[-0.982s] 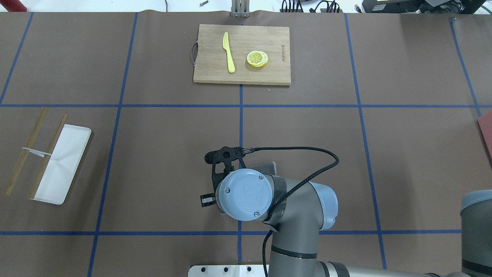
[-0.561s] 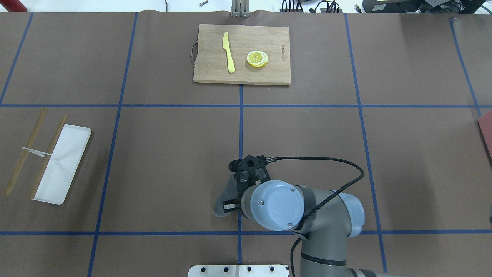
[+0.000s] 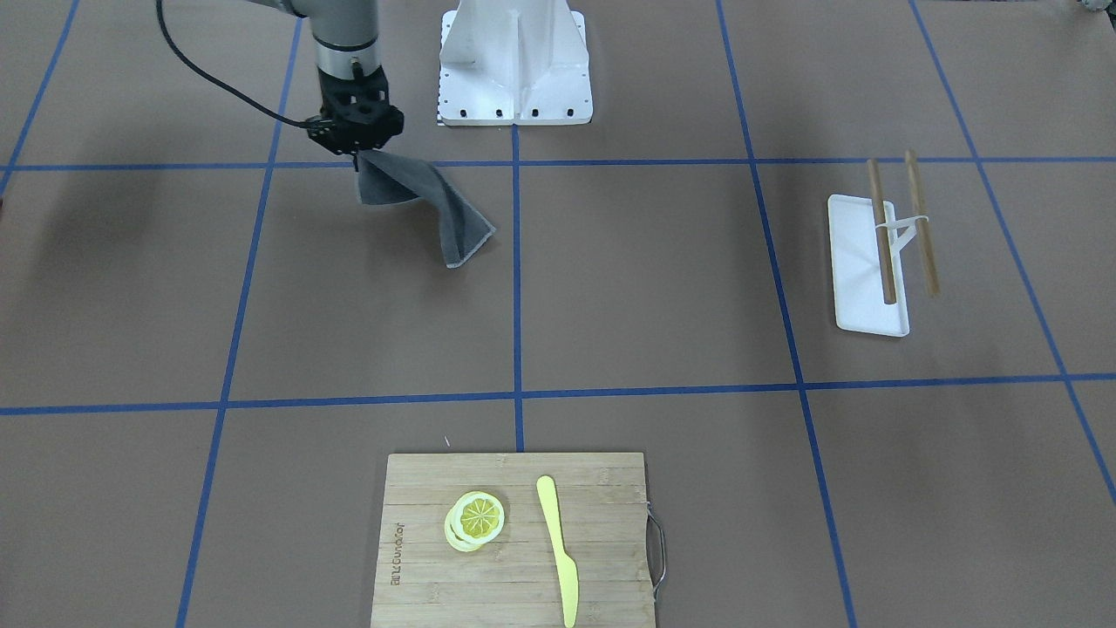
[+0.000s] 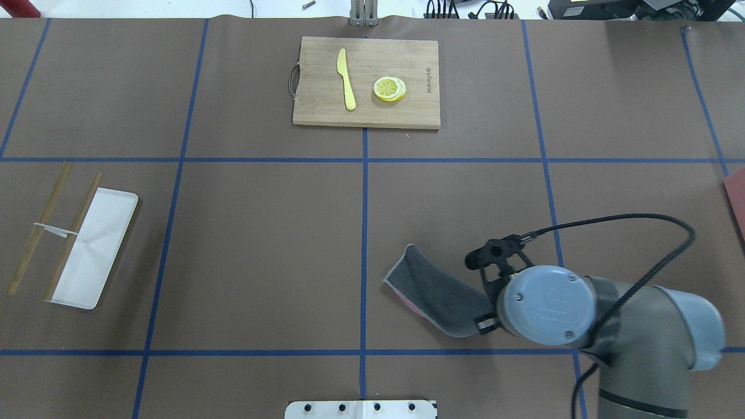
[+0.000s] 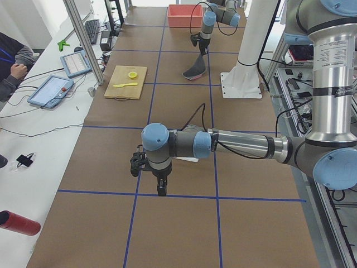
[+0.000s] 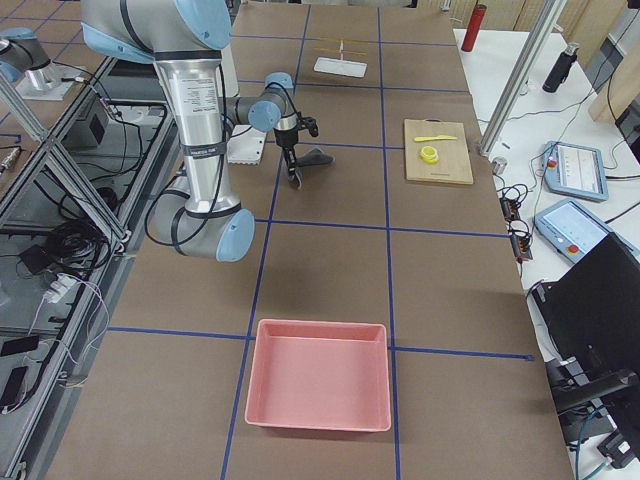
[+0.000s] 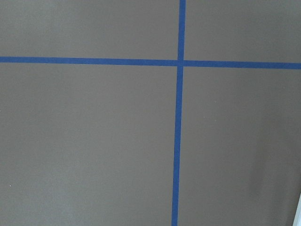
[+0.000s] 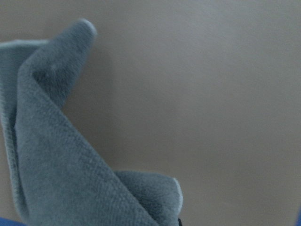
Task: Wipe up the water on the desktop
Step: 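Wipe the cloth back across the table away from the robot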
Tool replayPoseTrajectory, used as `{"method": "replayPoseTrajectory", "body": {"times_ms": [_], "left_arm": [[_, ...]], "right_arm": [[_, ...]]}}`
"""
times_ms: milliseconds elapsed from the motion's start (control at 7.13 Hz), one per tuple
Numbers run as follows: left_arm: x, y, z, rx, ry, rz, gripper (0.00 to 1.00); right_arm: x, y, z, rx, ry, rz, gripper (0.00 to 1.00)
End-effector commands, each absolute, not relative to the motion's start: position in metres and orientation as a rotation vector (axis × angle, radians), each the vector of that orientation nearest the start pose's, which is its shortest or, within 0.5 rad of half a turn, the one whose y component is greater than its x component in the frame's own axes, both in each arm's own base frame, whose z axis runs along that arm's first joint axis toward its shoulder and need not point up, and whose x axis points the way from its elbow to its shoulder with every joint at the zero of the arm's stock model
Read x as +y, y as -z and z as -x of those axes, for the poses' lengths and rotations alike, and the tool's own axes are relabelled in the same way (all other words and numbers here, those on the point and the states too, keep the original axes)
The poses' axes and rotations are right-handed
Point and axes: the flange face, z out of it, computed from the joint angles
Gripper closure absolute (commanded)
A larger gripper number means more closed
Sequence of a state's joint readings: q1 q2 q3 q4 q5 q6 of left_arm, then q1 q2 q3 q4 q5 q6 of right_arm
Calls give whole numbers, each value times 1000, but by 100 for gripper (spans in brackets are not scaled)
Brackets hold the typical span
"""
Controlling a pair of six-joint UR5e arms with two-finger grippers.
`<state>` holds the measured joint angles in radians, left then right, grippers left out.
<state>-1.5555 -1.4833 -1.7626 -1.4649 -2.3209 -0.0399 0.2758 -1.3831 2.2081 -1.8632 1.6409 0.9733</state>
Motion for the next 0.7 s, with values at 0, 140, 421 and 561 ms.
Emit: {"method": "replayPoseTrajectory", "body": {"times_ms": [0, 140, 421, 561], "left_arm": [[-453, -618, 58, 750, 24, 22, 2], [-454, -617, 58, 750, 23, 21, 2], [-453, -619, 58, 750, 25, 24, 2], [-453, -619, 58, 750, 25, 24, 2]], "right_arm": [[-242, -414, 329, -304, 391, -94, 100], [-240, -448, 302, -218, 412, -64, 100], [-250, -435, 312, -251, 410, -89, 100], [-265, -387, 358, -363, 365, -134, 100]]}}
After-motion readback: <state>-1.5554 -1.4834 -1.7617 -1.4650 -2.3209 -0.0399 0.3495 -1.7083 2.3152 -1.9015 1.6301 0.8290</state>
